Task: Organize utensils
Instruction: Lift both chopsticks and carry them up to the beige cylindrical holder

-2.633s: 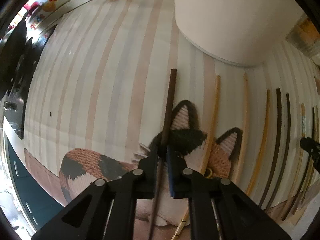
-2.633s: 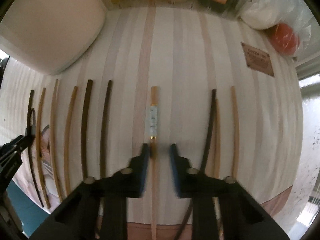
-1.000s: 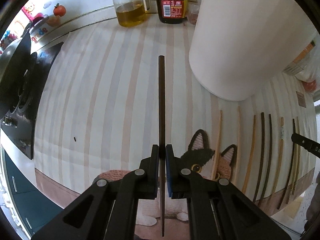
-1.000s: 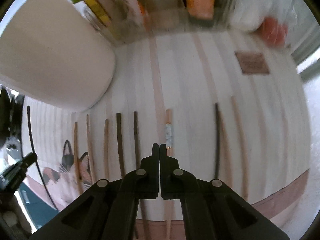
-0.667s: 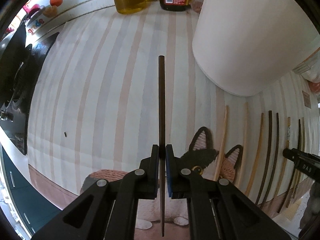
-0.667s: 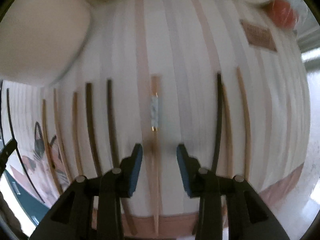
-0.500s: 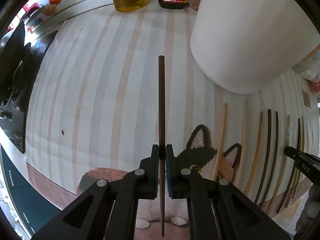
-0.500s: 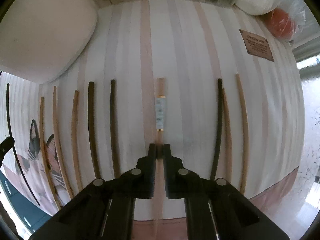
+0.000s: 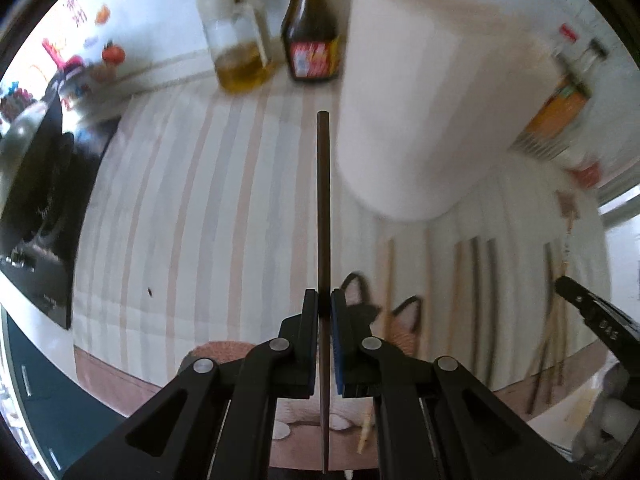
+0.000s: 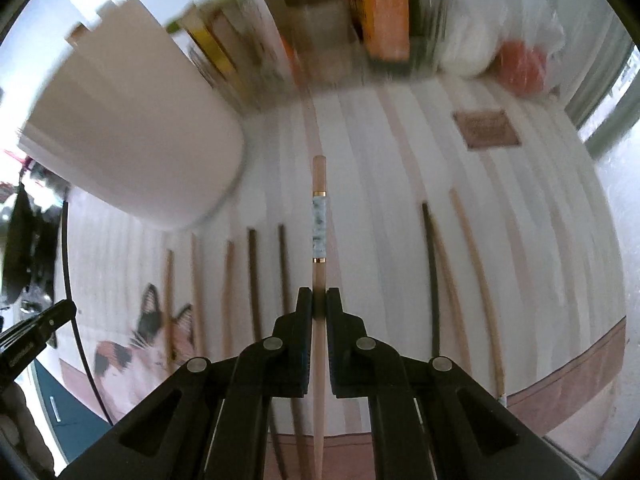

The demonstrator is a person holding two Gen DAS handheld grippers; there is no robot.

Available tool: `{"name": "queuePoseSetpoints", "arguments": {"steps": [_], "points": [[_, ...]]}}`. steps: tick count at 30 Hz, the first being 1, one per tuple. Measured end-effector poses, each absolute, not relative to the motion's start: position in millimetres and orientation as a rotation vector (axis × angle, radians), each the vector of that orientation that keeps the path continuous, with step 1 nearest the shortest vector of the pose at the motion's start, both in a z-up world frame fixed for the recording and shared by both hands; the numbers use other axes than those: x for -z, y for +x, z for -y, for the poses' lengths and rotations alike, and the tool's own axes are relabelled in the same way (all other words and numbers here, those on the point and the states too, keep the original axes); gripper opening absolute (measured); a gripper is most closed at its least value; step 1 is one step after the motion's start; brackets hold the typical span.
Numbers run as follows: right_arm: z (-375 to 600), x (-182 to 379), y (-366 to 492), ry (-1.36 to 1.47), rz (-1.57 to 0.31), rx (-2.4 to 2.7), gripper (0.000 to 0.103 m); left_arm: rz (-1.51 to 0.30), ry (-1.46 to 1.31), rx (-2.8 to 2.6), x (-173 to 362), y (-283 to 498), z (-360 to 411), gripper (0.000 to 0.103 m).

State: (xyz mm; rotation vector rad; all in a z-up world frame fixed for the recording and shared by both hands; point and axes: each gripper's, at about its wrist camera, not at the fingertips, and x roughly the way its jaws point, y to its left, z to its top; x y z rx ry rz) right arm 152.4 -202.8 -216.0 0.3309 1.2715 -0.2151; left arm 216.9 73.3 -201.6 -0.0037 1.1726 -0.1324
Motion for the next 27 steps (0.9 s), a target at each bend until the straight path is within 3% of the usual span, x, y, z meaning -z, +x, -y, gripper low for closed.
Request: {"name": "queuePoseSetpoints", "arguments": {"steps": [5, 13, 27], "points": [[208.2, 192.2, 163.7, 0.35, -1.146, 0.201, 0.007, -1.061, -0.053, 0.176, 148.0, 211.9, -70.5, 0.004], [189.2, 97.8, 188.2, 0.338, -0.915, 0.135, 0.007, -0.875, -0.123, 0.213, 61.1, 225.2, -79.2, 0.004], [151.6, 26.9, 304.0, 0.281, -0.69, 0.061, 0.007, -0.762, -0.168, 0.163, 9.2, 311.8, -78.1, 0.004]]}}
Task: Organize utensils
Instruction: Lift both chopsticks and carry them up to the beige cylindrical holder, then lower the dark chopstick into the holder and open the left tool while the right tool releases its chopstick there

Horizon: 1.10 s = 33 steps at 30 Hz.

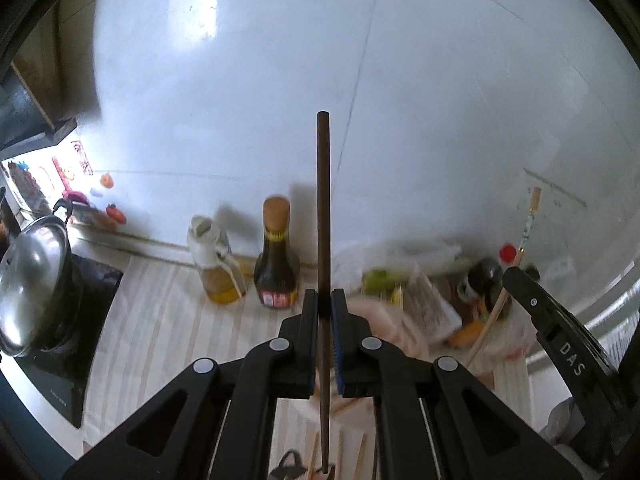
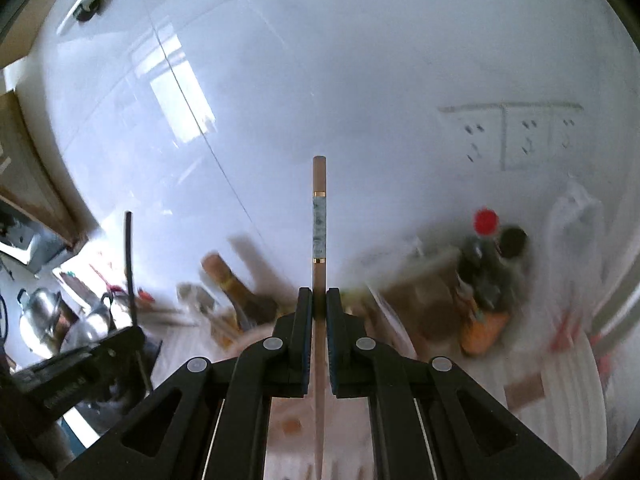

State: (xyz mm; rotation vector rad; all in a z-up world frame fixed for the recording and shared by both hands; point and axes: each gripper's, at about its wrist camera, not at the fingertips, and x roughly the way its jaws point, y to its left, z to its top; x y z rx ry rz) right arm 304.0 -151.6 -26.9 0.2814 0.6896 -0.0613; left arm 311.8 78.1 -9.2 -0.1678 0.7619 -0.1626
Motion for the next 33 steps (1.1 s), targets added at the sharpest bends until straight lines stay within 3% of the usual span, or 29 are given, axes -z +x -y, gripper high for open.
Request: {"name": "queuePoseSetpoints", "arguments": {"steps": [18, 33], "points": [[149.8, 45.6, 389.9, 0.356, -0.582, -0.008, 0.007, -0.767, -0.288, 0.138, 40.6, 402.7, -77.8, 0.004], [148.4, 67.4, 368.6, 0.29, -0.654, -0.143, 0.007, -0.795, -0.203, 0.166, 49.3, 377.6, -74.4, 0.007]]}}
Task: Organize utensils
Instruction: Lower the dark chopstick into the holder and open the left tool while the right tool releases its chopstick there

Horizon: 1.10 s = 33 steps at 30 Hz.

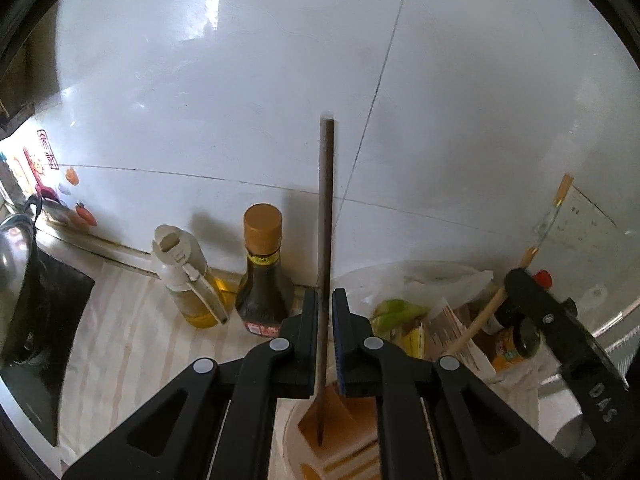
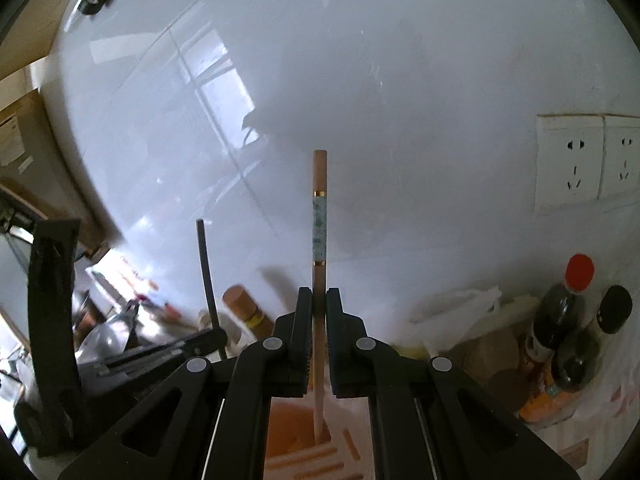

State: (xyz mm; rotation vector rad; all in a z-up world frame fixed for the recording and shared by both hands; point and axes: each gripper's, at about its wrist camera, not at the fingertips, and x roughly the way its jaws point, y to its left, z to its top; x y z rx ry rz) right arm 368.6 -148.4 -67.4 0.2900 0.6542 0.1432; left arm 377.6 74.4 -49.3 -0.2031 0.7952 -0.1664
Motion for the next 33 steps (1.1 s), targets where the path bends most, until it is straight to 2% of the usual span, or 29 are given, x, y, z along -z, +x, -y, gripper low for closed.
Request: {"name": "queuePoseSetpoints", "arguments": {"steps": [3, 4, 5, 6, 7, 8, 11, 13, 18, 21, 26, 29, 32, 33], "points": [[146.9, 70.5, 366.0, 0.283, -0.723, -0.183, 0.008, -0.778, -0.182, 0.161, 40.9, 367.6, -79.1, 0.009], [146.1, 70.9, 364.9, 0.282, -0.742, -0.196, 0.009, -0.771, -0.175, 0.152, 38.0, 363.8, -80.9, 0.013], [145.6, 70.5, 362.7, 0.275, -0.758, -0.199, 0.013, -0.763, -0.168, 0.141, 33.8, 358.2, -84.0, 0.026], [145.9, 69.2, 359.7, 0.269, -0.766, -0.199, 0.028, -0.757, -0.171, 0.137, 31.6, 353.6, -86.6, 0.037], [146.8, 67.7, 356.7, 0.27, -0.768, -0.203, 0.042, -0.746, -0.181, 0.126, 29.0, 348.1, -91.3, 0.062], [148.0, 66.0, 353.3, 0.271, -0.768, -0.202, 0.045, -0.73, -0.188, 0.107, 26.8, 341.9, -96.6, 0.082], [154.9, 57.6, 338.0, 0.284, -0.77, -0.183, 0.048, -0.689, -0.195, 0.084, 23.2, 325.2, -108.4, 0.091], [160.5, 51.9, 324.8, 0.29, -0.766, -0.162, 0.057, -0.683, -0.201, 0.084, 25.3, 313.9, -114.1, 0.103], [178.6, 46.0, 283.4, 0.338, -0.771, -0.105, 0.067, -0.695, -0.183, 0.067, 39.3, 287.3, -117.4, 0.103], [193.1, 54.7, 256.7, 0.415, -0.782, -0.071, 0.07, -0.715, -0.196, 0.063, 50.2, 278.2, -118.1, 0.103], [207.2, 86.2, 267.3, 0.574, -0.805, -0.091, 0.07, -0.747, -0.132, -0.037, 67.5, 281.9, -115.4, 0.103], [202.4, 99.5, 297.2, 0.624, -0.802, -0.145, 0.062, -0.758, -0.127, -0.085, 74.5, 288.3, -118.7, 0.103], [193.9, 109.7, 328.8, 0.599, -0.819, -0.148, 0.032, -0.769, -0.122, -0.122, 80.8, 295.1, -123.0, 0.103], [191.6, 111.8, 336.9, 0.59, -0.827, -0.139, 0.01, -0.772, -0.115, -0.138, 82.3, 297.4, -123.7, 0.103]]}}
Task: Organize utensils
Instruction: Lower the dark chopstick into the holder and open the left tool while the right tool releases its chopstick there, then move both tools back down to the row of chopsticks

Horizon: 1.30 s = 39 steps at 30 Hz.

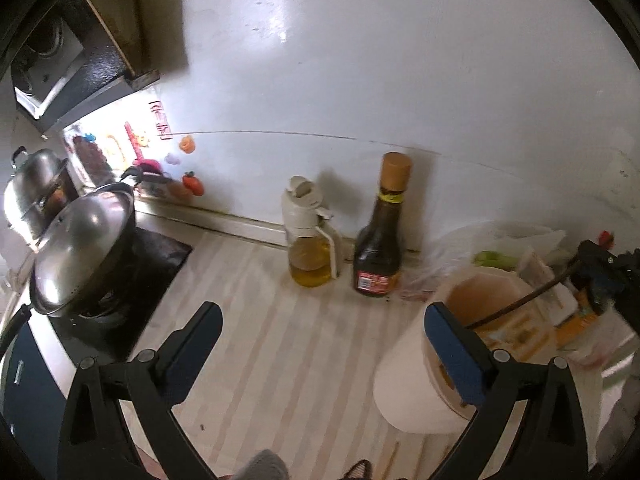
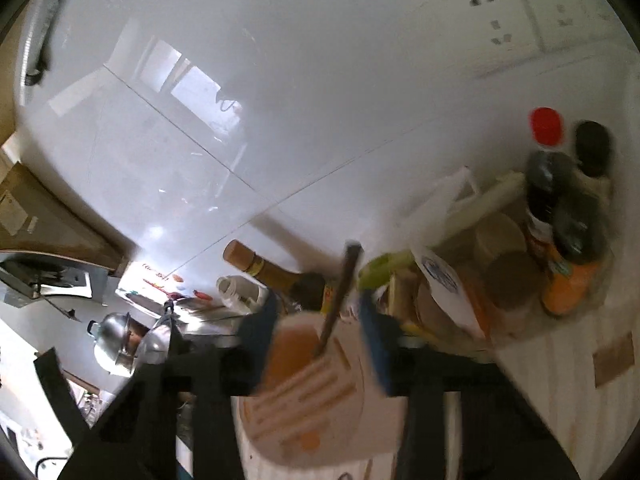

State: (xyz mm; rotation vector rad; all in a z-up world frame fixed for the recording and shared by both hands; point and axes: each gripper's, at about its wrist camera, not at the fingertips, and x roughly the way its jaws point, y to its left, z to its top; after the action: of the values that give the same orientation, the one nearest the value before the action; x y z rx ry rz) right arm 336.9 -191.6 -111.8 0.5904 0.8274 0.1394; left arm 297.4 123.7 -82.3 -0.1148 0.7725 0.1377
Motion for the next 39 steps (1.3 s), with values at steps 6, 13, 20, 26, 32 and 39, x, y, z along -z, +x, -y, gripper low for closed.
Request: {"name": "queuePoseSetpoints", "arguments": {"steps": [6, 13, 20, 26, 32, 39], "points": [[159.9, 84.7, 343.0, 0.401, -0.753, -0.11, 0.008, -0.793, -0.054, -0.236, 85.5, 307.5, -126.9, 0.103], [107.0, 77.3, 347.4, 0.211, -0.832, -0.224, 0.009, -0.81, -0.068, -0.252, 86.4, 309.2, -136.8, 0.103], [131.2, 60.5, 326.0, 0.305, -0.821, -0.203, 0.054, -0.771, -0.095, -0.208, 73.7, 291.4, -141.8, 0.103], [171.1, 64.1, 255.0, 0.335, -0.818, -0.087, 0.071, -0.812, -0.105, -0.112, 93.6, 252.2, -141.6, 0.103], [188.4, 150.0, 196.3, 0.328, -1.038, 0.05, 0.079, -0.975, -0.01, -0.059, 165.5, 226.0, -114.6, 0.103], [183.8, 287.9, 170.2, 0.379, -1.408, 0.081, 0.028, -1.257, 0.045, 0.076, 265.4, 225.8, -68.1, 0.065]]}}
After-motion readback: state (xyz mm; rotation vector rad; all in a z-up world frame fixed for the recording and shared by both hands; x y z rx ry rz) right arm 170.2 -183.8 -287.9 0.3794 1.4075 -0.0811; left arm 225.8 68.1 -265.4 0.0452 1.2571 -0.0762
